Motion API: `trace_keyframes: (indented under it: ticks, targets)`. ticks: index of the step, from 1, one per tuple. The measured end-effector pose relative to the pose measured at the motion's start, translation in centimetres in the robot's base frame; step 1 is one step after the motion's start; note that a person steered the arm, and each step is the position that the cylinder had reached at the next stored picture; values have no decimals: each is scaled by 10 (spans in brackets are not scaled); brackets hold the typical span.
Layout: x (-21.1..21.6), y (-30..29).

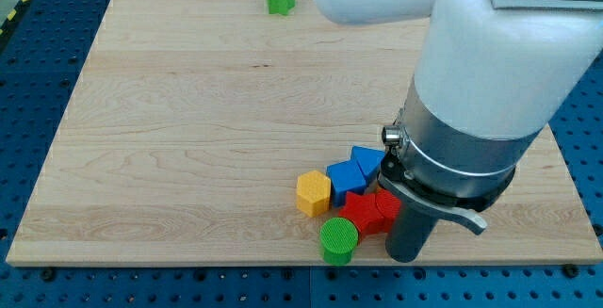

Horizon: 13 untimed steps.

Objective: Place the arm parallel to the green circle

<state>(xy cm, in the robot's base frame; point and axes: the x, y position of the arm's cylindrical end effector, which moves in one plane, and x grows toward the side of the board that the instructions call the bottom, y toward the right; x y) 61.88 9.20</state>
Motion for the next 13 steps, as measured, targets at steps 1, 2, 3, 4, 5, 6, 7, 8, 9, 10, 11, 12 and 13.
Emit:
trace_keyframes:
  ticks: [1,2,3,4,5,6,7,8,9,10,11,12,13]
  targets:
    - [0,-5]
    - [0,9]
    - [0,7]
    - [0,3]
    - [0,0]
    - [0,-12]
    - [0,-13]
    - [0,42]
    - [-20,103]
    - [-102,126]
    - [-179,89]
    - [-195,17]
    - [-181,-70]
